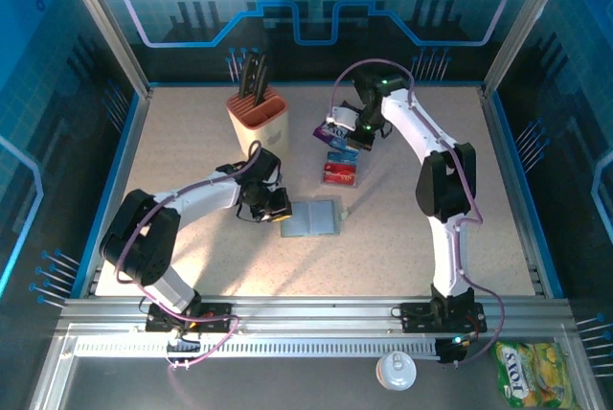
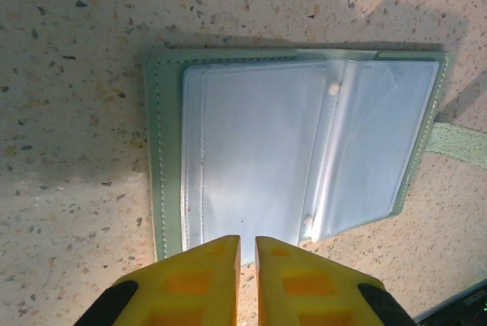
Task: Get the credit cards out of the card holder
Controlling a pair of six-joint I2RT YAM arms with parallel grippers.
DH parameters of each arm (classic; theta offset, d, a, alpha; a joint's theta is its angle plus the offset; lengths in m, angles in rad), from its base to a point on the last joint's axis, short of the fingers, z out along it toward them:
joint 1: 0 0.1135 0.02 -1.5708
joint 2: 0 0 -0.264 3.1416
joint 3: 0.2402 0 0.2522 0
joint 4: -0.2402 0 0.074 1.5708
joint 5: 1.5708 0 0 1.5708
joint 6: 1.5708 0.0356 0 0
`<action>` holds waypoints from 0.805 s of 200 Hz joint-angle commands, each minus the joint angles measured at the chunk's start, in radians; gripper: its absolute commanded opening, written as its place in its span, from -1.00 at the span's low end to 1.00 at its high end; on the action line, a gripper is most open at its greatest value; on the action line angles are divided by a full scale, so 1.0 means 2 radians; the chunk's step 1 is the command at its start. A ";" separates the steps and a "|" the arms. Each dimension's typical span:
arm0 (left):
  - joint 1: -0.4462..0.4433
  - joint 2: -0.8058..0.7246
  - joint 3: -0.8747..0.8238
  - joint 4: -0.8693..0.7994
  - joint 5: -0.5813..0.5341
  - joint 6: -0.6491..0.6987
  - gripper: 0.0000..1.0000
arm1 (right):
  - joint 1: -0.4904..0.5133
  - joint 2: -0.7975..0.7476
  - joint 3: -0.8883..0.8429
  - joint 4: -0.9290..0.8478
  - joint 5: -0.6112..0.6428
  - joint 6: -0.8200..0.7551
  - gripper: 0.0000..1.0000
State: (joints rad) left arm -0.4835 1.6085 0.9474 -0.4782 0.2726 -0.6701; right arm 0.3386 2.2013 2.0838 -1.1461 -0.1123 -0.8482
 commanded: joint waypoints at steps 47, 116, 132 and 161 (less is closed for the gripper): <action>0.004 -0.044 0.000 -0.042 -0.027 0.012 -0.70 | -0.008 0.036 0.037 -0.026 0.000 -0.021 -0.79; 0.024 -0.061 0.012 -0.063 -0.039 0.033 -0.62 | -0.006 -0.004 0.034 -0.021 0.012 -0.008 -0.56; 0.032 -0.067 0.012 -0.064 -0.044 0.039 -0.55 | -0.008 -0.017 0.023 -0.007 0.018 0.004 -0.51; 0.049 -0.077 0.012 -0.062 -0.059 0.058 -0.37 | -0.014 -0.051 -0.027 0.067 0.026 0.053 -0.16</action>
State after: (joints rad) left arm -0.4137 1.4902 0.9474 -0.5720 0.1940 -0.6098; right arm 0.3347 2.1891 2.0956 -1.1210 -0.0814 -0.8246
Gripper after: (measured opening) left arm 0.282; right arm 0.346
